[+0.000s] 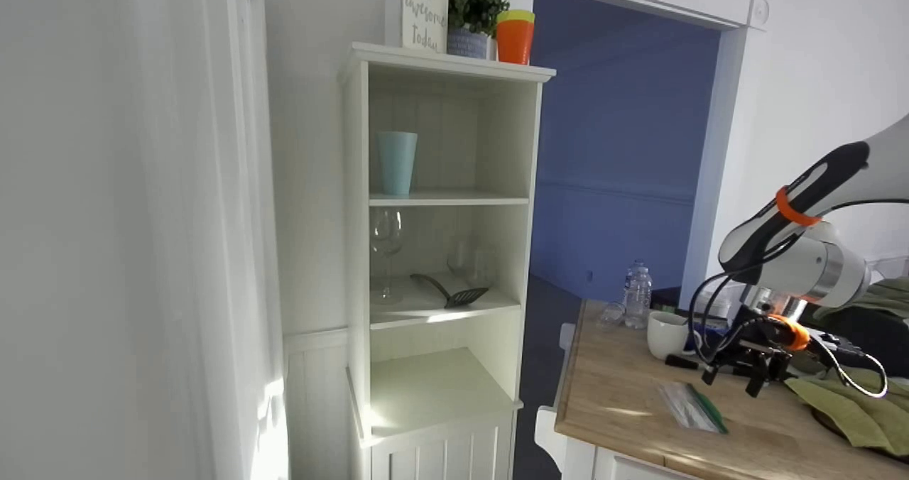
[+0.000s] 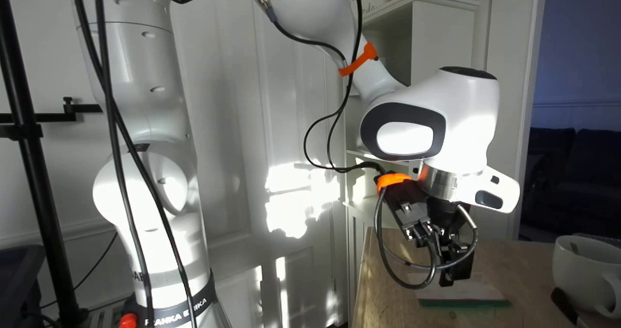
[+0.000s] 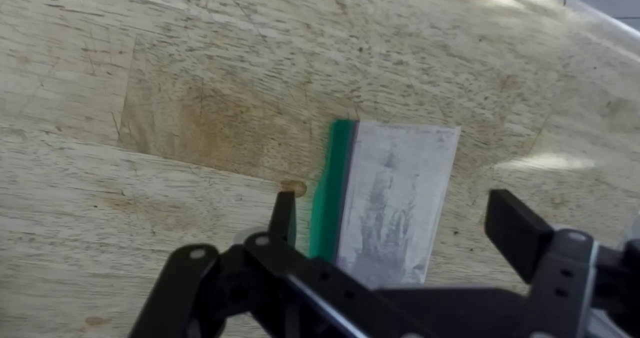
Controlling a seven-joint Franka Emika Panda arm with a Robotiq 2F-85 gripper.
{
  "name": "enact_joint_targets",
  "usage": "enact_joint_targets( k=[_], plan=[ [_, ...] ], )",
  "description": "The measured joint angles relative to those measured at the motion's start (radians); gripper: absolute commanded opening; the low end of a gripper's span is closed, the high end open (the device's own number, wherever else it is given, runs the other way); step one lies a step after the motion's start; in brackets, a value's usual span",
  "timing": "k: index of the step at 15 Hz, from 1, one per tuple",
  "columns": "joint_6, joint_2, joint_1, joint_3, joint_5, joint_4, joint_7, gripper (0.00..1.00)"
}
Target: Place the Ziploc bags individually on the table
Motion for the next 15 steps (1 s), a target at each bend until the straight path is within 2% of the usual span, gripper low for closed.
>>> enact_joint_targets(
  k=[3, 5, 8, 10, 11, 14, 15],
  plan=[
    [0.024, 0.069, -0.009, 0.009, 0.088, 0.041, -0.023, 0.64],
    [0.031, 0.115, -0.025, 0.026, 0.134, 0.072, -0.037, 0.61],
    [0.042, 0.175, -0.052, 0.061, 0.167, 0.114, -0.043, 0.65],
    [0.058, 0.212, -0.07, 0.086, 0.17, 0.133, -0.043, 0.64],
    [0.072, 0.229, -0.078, 0.097, 0.17, 0.14, -0.043, 0.6],
    [0.111, 0.273, -0.103, 0.133, 0.17, 0.16, -0.043, 0.39],
    [0.122, 0.284, -0.111, 0.145, 0.17, 0.165, -0.043, 0.38]
  ],
)
